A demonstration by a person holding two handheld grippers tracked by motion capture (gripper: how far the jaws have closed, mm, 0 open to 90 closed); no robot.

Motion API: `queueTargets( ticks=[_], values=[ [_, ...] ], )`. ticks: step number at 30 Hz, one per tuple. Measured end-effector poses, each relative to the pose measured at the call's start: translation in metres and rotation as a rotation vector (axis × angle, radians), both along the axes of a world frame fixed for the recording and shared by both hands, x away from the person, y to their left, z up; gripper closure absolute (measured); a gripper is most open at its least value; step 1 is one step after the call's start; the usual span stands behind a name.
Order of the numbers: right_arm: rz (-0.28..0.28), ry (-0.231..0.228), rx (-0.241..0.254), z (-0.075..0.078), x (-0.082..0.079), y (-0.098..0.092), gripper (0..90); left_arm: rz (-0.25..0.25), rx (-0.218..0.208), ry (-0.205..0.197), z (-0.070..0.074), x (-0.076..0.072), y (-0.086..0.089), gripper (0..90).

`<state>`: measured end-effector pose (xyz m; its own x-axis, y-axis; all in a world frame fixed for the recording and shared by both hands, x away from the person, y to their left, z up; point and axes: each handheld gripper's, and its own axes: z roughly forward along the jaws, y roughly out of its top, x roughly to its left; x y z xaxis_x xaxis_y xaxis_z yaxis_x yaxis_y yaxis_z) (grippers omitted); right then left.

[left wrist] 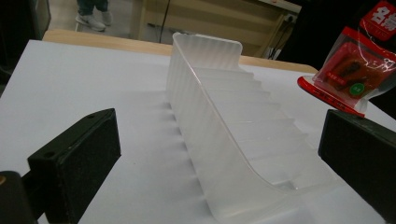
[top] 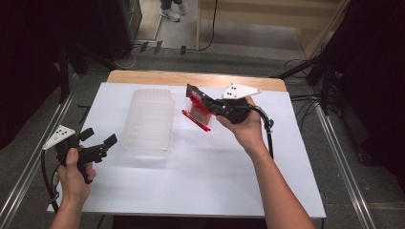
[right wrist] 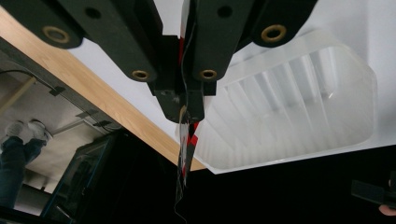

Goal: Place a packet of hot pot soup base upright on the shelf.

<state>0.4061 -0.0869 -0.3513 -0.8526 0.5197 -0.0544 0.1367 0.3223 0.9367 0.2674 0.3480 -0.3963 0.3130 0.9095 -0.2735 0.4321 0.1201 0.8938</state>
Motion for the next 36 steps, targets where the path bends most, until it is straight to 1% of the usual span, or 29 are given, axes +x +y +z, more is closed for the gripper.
queueTargets(
  ticks=[3,9,15,16,25,32,34,35,36],
  values=[
    [0.009,-0.012,0.000,0.002,0.003,0.006,90.0,-0.001,-0.007,-0.003,0.000,0.000,0.001,0.0],
    [0.034,-0.017,-0.005,0.005,0.008,0.017,90.0,-0.009,0.003,0.001,-0.001,0.000,0.002,0.0],
    [0.056,-0.017,0.003,0.008,0.011,0.029,90.0,-0.015,0.005,-0.003,-0.002,0.000,0.003,0.0],
    [0.063,-0.024,0.002,0.009,0.012,0.030,90.0,-0.017,0.008,-0.005,-0.002,0.000,0.003,0.0],
    [0.120,-0.030,0.007,0.012,0.017,0.050,90.0,-0.025,0.016,-0.005,-0.003,-0.001,0.003,0.0],
    [0.176,-0.038,-0.005,0.011,0.017,0.069,90.0,-0.023,0.017,-0.005,-0.003,-0.001,0.004,0.0],
    [0.189,-0.037,-0.003,0.011,0.017,0.074,90.0,-0.023,0.017,-0.004,-0.003,-0.001,0.004,0.0],
    [0.203,-0.037,-0.001,0.011,0.016,0.079,90.0,-0.022,0.017,-0.004,-0.003,-0.001,0.004,0.0],
    [0.203,-0.037,-0.001,0.011,0.016,0.079,90.0,-0.022,0.018,-0.005,-0.003,-0.001,0.004,0.0]
  ],
)
